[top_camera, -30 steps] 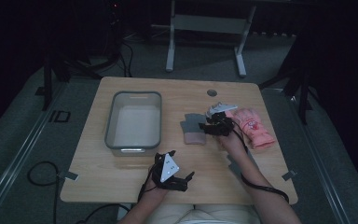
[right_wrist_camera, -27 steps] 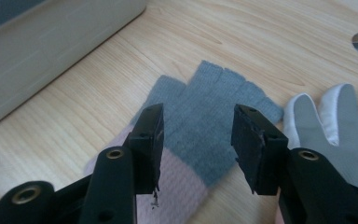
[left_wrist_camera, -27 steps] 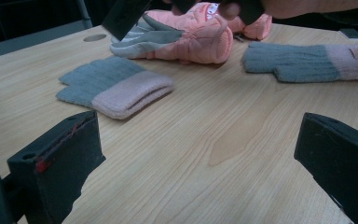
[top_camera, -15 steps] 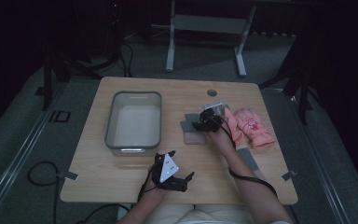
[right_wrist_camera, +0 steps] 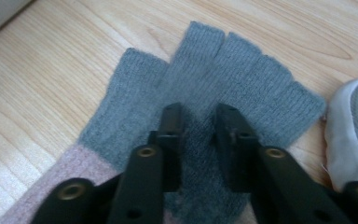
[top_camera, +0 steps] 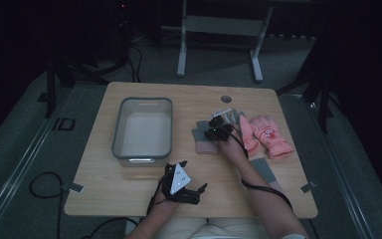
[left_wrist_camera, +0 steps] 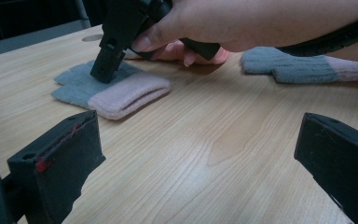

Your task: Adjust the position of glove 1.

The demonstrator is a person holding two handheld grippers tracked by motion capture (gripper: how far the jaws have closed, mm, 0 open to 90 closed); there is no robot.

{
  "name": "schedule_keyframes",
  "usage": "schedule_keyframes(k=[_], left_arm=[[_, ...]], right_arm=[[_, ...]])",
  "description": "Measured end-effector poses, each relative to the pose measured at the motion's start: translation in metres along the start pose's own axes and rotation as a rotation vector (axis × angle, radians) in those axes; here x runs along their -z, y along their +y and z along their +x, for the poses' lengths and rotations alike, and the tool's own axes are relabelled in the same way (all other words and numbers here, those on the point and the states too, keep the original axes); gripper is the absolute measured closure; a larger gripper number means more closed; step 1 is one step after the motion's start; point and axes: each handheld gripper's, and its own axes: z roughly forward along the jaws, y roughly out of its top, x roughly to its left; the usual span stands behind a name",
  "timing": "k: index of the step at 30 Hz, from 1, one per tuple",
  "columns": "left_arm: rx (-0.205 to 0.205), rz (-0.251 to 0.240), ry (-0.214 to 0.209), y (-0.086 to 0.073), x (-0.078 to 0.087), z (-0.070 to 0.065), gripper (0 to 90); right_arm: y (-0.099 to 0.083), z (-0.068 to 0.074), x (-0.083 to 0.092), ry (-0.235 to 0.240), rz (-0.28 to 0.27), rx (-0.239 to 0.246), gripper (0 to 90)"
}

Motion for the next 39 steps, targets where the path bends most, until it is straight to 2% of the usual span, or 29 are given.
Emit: schedule_keyframes(k=[1,3,4,5,7,8,9,10,11,12,13,14,16,17,18,21,22,24,27,29,32,36,39], left_arm=[[-0.001,0.0,-0.001,0.0,0.0,0.0,0.1],[-0.002,0.001,-0.001,0.0,0.0,0.0,0.1],[-0.001,0.001,-0.003,0.0,0.0,0.0,0.2],[-0.001,0.001,-0.003,0.0,0.0,0.0,0.2],[0.003,-0.002,-0.005,0.0,0.0,0.001,0.1],[0.006,-0.002,-0.006,0.0,0.0,0.001,0.1],[0.005,0.0,-0.007,0.0,0.0,0.001,0.1],[0.006,0.001,-0.007,0.0,0.0,0.001,0.1],[0.003,0.001,-0.006,0.0,0.0,0.001,0.1],[0.005,0.0,-0.006,0.0,0.0,0.001,0.1],[0.003,-0.002,-0.004,0.0,0.0,0.001,0.1],[0.002,-0.002,-0.003,0.0,0.0,0.001,0.1],[0.007,-0.005,-0.005,0.0,0.001,0.001,0.1],[0.016,-0.007,-0.007,0.0,0.001,0.002,0.1],[0.02,-0.008,-0.007,0.0,0.001,0.002,0.1],[0.022,-0.008,-0.008,-0.001,0.001,0.002,0.1],[0.021,-0.008,-0.008,-0.001,0.001,0.002,0.1],[0.018,-0.007,-0.007,0.0,0.001,0.002,0.1],[0.02,-0.01,-0.007,-0.001,0.001,0.003,0.1],[0.027,-0.014,-0.008,-0.001,0.002,0.003,0.1],[0.023,-0.012,-0.01,-0.001,0.002,0.003,0.1],[0.016,-0.008,-0.009,-0.001,0.001,0.002,0.1],[0.019,-0.007,-0.009,-0.001,0.001,0.003,0.1]], right_arm=[[0.002,0.002,0.0,-0.001,0.014,0.001,79.2],[0.004,0.003,0.001,-0.003,0.022,-0.002,80.7],[0.007,0.002,0.006,0.027,0.03,-0.019,83.5],[0.008,0.003,0.012,0.036,0.019,-0.031,83.6],[0.01,0.007,0.026,0.043,-0.008,-0.025,83.8],[0.01,0.007,0.026,0.043,-0.008,-0.025,83.8],[0.011,0.013,0.043,0.044,-0.042,-0.028,83.9],[0.011,0.013,0.043,0.044,-0.042,-0.028,83.9],[0.011,0.021,0.06,0.053,-0.07,-0.017,83.9],[0.011,0.021,0.06,0.053,-0.07,-0.017,83.9],[0.008,0.029,0.078,0.046,-0.1,-0.01,83.9],[0.008,0.029,0.078,0.046,-0.1,-0.01,83.9],[0.001,0.034,0.093,0.028,-0.131,-0.011,83.9],[-0.01,0.037,0.107,0.045,-0.148,-0.037,83.9],[-0.016,0.039,0.112,0.039,-0.158,-0.042,84.0],[-0.022,0.042,0.116,0.028,-0.16,-0.035,83.9],[-0.039,0.046,0.124,0.037,-0.157,-0.062,83.9],[-0.051,0.048,0.127,0.07,-0.156,-0.109,83.9],[-0.065,0.058,0.13,0.063,-0.152,-0.093,83.9],[-0.075,0.063,0.129,0.036,-0.143,-0.088,83.9],[-0.088,0.066,0.123,0.064,-0.114,-0.11,83.9],[-0.101,0.073,0.117,0.066,-0.089,-0.132,83.9],[-0.104,0.078,0.112,0.071,-0.079,-0.116,83.5]])
